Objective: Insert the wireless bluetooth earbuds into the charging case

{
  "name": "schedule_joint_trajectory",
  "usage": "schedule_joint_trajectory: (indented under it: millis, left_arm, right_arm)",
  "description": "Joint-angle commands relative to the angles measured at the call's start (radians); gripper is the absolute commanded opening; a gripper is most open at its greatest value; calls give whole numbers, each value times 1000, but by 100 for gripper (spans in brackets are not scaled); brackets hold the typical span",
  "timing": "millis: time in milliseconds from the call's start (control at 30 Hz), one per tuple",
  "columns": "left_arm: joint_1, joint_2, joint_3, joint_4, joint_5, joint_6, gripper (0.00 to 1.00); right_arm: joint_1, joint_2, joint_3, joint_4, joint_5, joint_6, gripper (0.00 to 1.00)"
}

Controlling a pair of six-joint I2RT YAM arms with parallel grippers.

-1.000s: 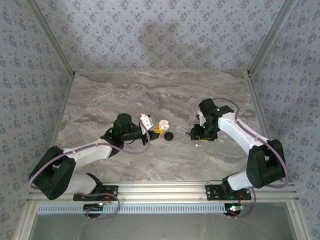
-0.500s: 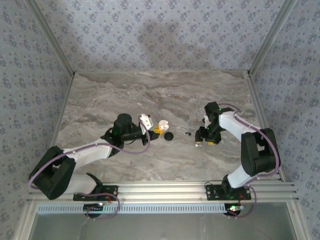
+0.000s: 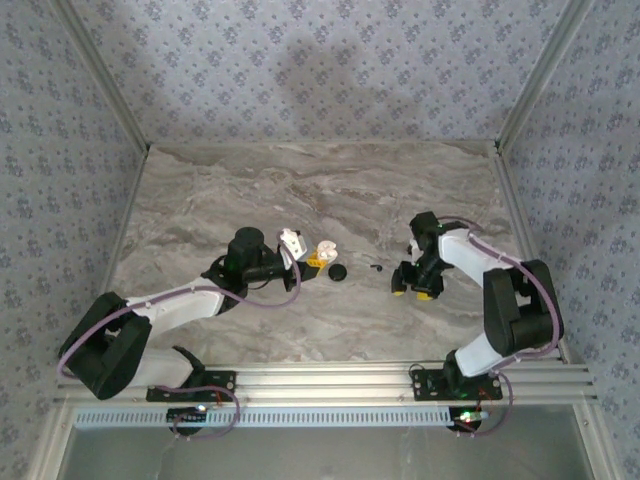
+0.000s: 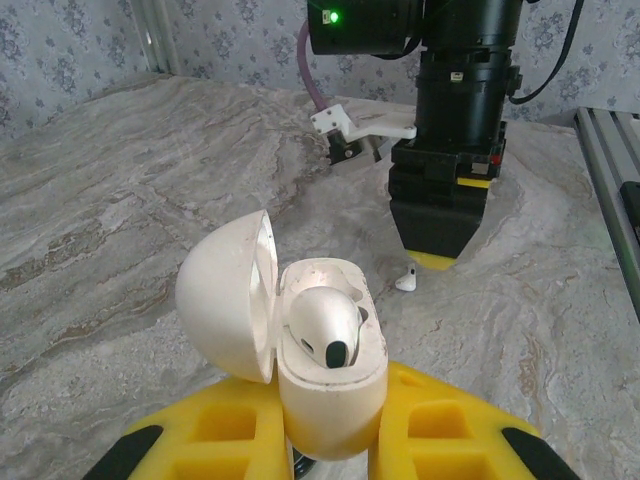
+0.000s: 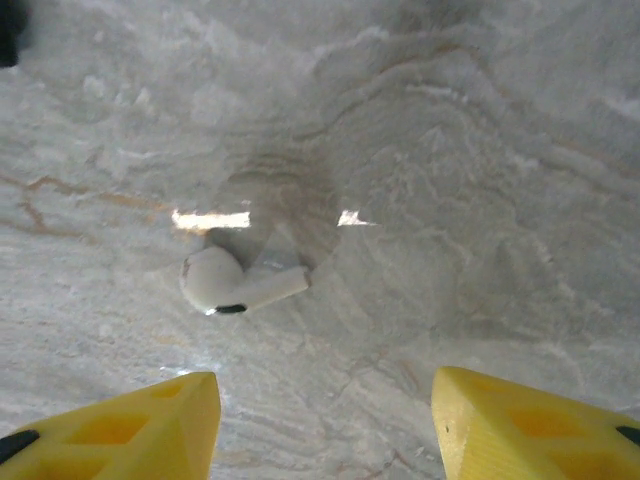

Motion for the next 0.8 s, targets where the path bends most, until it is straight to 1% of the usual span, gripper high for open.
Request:
schedule_joint_trajectory:
  millis: [0,133,267,333,367,433,500,700,767]
  left_arm:
    - [-3,-31,-5,0,1,15,5]
    - [-2,-33,-11,2,-1,12,5]
    - [-2,-39,-25,21,-2,0,5]
    - [-3,-41,-28,21,-1,0,5]
    - [-3,-41,-31,23,-3,1,5]
    - [-3,-41,-35,30,-7,1,5]
    - [-2,-46,-38,28,-11,0,5]
    - [-3,-42,-36,21,-10,4,5]
    - [-3,-40,-34,19,-8,4,5]
  right_arm:
    - [20,-42,-13,-52,-48,40,60]
    - [36,-84,20,-110,-24,35,60]
    - [38,-91,87,-173,70,-35,60]
    - [44,-71,115,-215,100,-51,60]
    - [40,-61,123,-208,73,-87,60]
    - [52,-49,132,-182,51,-96,60]
    - [68,-23,154,-187,100,-82,60]
    - [141,98,233,-203,169,-117,60]
    - [144,138,262,-200,159,-134,60]
